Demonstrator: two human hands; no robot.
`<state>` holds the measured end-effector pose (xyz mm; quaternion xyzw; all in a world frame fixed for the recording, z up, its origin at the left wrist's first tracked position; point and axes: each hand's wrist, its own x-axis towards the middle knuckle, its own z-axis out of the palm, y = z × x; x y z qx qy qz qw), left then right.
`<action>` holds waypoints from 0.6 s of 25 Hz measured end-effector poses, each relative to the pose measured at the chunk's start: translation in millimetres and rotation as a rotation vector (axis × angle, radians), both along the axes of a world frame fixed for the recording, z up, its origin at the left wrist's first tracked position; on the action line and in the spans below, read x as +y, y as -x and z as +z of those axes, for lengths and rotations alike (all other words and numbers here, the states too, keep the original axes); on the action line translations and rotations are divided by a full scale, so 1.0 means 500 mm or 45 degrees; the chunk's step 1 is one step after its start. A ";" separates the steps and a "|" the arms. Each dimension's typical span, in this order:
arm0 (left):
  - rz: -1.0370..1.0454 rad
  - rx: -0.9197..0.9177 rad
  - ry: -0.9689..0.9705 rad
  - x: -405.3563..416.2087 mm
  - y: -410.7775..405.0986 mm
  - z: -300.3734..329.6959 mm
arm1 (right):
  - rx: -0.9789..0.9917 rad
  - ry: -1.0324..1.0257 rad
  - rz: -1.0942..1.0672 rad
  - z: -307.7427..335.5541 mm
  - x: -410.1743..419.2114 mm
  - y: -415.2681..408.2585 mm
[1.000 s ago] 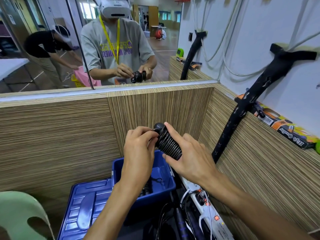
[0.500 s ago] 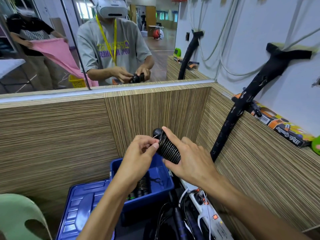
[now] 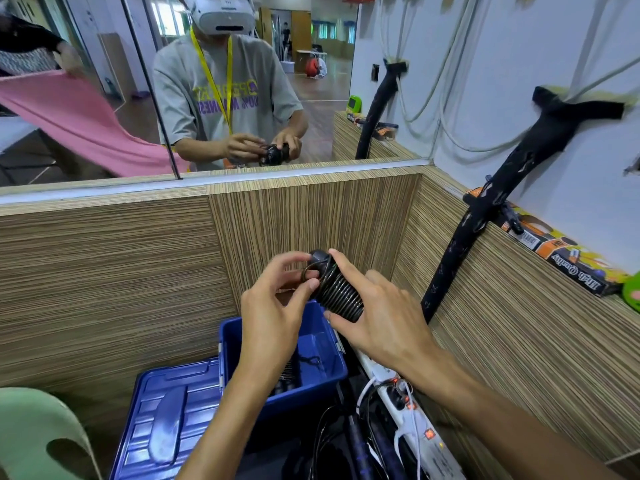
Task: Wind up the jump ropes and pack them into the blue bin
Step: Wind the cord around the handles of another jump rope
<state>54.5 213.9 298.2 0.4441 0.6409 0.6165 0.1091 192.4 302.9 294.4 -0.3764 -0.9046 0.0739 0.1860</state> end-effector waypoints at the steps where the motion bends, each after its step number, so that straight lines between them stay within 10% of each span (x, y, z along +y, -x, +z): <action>1: 0.019 -0.001 -0.013 0.001 -0.004 -0.002 | 0.006 0.002 -0.003 -0.001 0.001 -0.001; 8: 0.086 0.121 0.024 0.014 0.003 -0.023 | -0.002 0.003 -0.045 0.006 0.002 0.000; 15: -0.185 -0.540 0.078 0.011 0.050 -0.001 | -0.056 0.000 -0.004 0.014 -0.006 0.006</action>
